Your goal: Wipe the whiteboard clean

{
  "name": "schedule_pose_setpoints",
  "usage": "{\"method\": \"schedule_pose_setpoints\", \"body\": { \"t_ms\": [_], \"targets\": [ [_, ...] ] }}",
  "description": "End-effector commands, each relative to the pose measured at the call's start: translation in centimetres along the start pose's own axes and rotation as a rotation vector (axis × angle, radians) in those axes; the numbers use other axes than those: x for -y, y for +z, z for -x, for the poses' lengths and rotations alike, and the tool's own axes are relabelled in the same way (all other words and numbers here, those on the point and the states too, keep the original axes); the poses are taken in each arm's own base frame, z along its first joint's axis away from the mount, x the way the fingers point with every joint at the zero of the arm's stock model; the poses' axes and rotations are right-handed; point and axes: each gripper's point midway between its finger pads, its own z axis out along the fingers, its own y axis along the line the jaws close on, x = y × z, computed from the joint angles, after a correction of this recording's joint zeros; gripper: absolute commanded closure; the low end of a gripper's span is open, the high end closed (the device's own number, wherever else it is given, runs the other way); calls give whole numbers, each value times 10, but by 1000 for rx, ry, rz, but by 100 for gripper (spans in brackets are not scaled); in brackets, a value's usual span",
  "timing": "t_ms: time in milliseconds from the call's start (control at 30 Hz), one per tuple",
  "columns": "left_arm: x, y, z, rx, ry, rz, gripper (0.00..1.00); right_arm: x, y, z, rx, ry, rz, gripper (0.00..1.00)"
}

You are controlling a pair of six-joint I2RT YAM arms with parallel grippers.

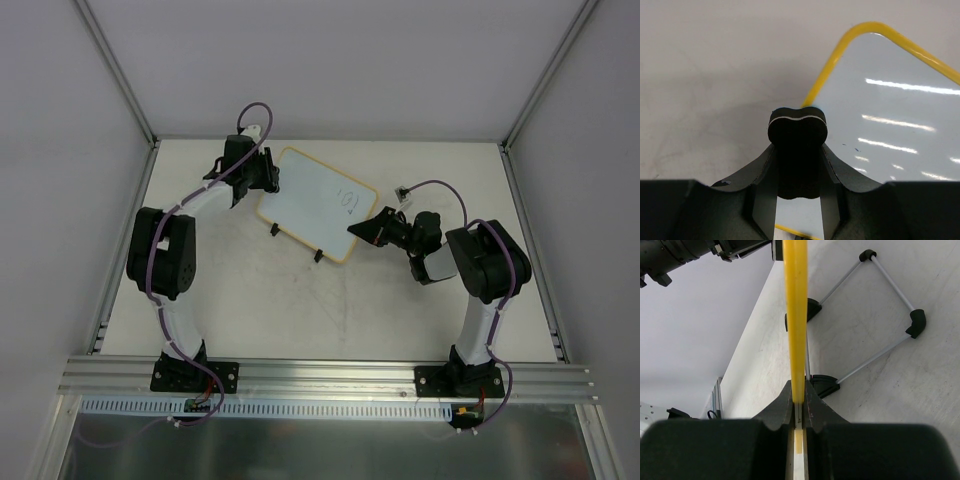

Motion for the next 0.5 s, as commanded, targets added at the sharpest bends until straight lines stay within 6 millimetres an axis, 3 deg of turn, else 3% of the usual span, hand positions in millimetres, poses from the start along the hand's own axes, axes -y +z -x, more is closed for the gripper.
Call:
{"method": "schedule_pose_setpoints", "body": {
  "t_ms": [0, 133, 467],
  "targets": [
    [0, 1, 14, 28, -8, -9, 100, -33, 3, 32, 114, -142, 129, 100],
    [17, 2, 9, -2, -9, -105, 100, -33, 3, 32, 114, -142, 129, 100],
    [50, 1, -9, -15, 30, -147, 100, -33, 3, 32, 115, -142, 130, 100]
  ]
}}
